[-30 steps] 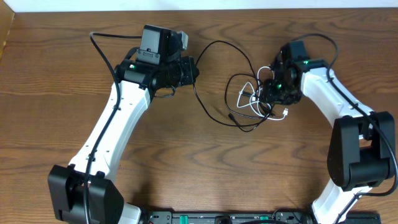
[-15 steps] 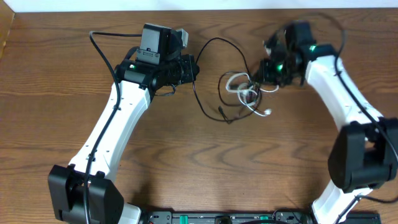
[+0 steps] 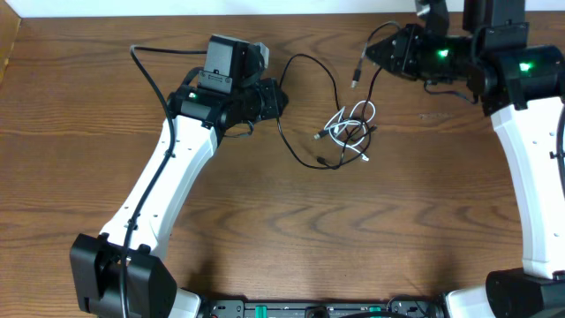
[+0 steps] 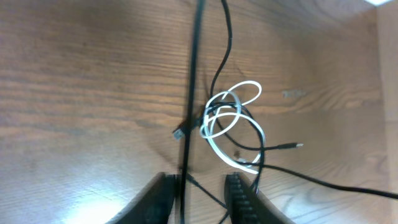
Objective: Untangle cables
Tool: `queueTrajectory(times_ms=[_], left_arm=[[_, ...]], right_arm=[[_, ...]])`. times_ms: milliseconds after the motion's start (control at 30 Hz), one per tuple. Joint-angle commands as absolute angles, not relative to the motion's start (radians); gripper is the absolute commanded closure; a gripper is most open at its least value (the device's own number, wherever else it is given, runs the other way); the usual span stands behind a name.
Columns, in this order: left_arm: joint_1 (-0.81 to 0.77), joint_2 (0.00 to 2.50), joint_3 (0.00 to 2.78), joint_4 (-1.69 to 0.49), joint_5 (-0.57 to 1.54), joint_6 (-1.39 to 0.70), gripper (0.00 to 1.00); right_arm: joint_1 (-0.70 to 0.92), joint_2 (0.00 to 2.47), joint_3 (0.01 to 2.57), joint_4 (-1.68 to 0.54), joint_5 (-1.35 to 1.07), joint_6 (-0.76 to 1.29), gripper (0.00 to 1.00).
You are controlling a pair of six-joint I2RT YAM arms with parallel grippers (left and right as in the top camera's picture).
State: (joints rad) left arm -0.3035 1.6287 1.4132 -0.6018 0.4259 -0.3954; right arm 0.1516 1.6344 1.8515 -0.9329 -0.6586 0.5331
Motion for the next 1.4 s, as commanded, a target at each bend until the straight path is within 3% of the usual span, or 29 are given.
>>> queueTrajectory(times_ms=[0,167,233,500,767,1000,1167,1367], left_arm=[[-0.307,1.635,1.41,-0.6,0.403,-0.398,0.48],[-0.307,1.647,1.41,-0.593,0.378,-0.398,0.22],[-0.307,1.647,1.41,-0.593,0.367,-0.397,0.19],[-0.331,1.647,1.41,-0.521,0.577,-0.217,0.19],[-0.387,1.647,1.41,-0.423,0.699,-0.163,0.2],[-0.451,1.653,1.409,-0.468,0.722,-0.073,0.2],[-0.445,1.698,1.409,-0.569,0.858,0.07,0.22],[-0.451,1.801,1.409,-0.529,1.034,0.244,0.21]], right_arm=[[0.108,1.614,1.889,-0.9,-0.743,0.605,0.99],[0.053,1.607,2.048,-0.764,-1.001,0.708,0.99],[0.048,1.607,2.124,-0.747,-0.997,0.713,0.99],[0.047,1.611,2.216,-0.882,-0.842,0.648,0.99],[0.047,1.615,2.216,-1.021,-0.739,0.586,0.99],[0.046,1.615,2.216,-1.036,-0.735,0.561,0.99],[0.046,1.616,2.216,-1.079,-0.69,0.529,0.99],[0.047,1.616,2.216,-1.092,-0.726,0.481,0.99]])
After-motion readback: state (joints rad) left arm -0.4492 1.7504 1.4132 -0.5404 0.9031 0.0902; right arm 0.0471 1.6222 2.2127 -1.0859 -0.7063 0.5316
